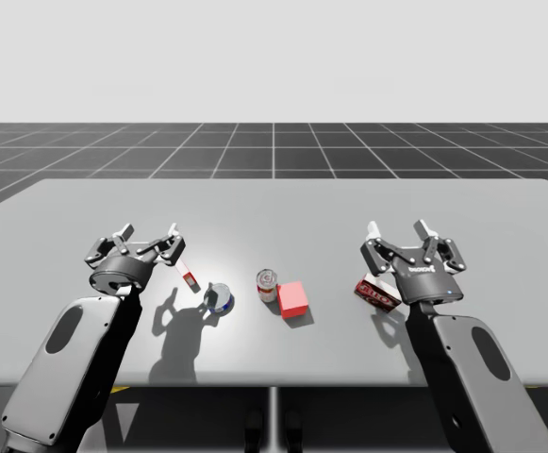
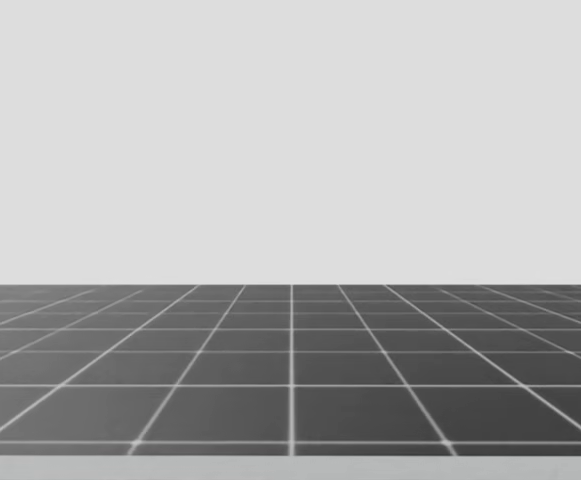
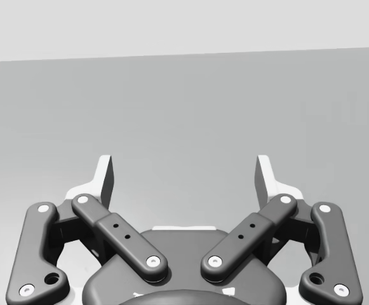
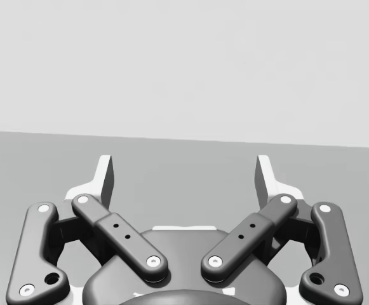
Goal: Find the red cube and pick it up.
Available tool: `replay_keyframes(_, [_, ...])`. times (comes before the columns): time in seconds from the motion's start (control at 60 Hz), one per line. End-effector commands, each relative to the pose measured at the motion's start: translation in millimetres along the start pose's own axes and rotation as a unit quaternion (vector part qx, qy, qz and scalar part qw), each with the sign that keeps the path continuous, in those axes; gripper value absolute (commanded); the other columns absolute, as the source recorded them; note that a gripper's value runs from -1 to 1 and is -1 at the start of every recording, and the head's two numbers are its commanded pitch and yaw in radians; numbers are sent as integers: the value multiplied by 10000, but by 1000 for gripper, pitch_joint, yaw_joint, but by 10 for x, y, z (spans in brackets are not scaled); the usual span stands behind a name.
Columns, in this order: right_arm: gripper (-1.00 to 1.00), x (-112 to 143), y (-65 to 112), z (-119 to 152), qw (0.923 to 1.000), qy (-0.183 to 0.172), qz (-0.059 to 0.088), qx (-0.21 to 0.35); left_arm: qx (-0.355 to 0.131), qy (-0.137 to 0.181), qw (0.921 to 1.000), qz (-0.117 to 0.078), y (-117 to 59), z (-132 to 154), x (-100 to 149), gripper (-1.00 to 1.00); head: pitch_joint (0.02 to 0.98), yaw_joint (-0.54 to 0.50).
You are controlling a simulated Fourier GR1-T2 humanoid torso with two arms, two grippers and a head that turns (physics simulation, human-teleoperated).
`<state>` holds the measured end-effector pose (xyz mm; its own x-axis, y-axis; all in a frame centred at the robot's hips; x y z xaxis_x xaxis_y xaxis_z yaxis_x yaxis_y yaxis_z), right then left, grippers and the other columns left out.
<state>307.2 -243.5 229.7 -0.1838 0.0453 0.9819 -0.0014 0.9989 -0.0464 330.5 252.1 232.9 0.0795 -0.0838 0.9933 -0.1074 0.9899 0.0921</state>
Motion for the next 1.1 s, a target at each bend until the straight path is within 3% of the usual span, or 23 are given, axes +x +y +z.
replay_keyframes(0.017, [-1000,-12,-13,20,9997,-53,-183,-169,2,-1,10000,-2,1,-2,0,-1000,46,3])
replay_keyframes(0.067, [-1000,1,-25,16,9998,18,-120,-156,4,-1,10000,-2,0,-2,0,-1000,48,4])
replay_keyframes(0.1, [-1000,17,-28,6,9997,3,-176,-166,4,0,10000,-1,0,-2,0,-1000,51,5])
replay_keyframes(0.15, [-1000,26,-34,1,9998,47,-96,-145,4,1,10000,-2,0,-4,-1,-1000,57,5])
replay_keyframes(0.2, [-1000,24,-33,0,9997,125,-178,-107,4,2,10000,1,-1,-4,-2,-1000,80,5])
replay_keyframes(0.25, [-1000,10,-35,-11,9997,172,-130,-144,3,3,10000,3,-1,-4,-2,-1000,108,4])
replay_keyframes(0.333, [-1000,2,-40,-24,9992,286,-249,-103,4,-1,10000,5,1,-4,-2,-1000,173,2])
replay_keyframes(0.55, [-1000,16,-56,-32,9991,268,-284,-154,-2,-8,10000,-10,6,-8,-2,-1000,394,1])
replay_keyframes(0.833, [-1000,10,-51,-29,9993,279,-233,-116,-12,-7,10000,-54,4,-8,-8,-1000,640,-13])
replay_keyframes(1.1, [-1000,11,-35,-21,9993,288,-222,-83,-33,0,10000,-76,-16,-9,-5,-1000,799,-63])
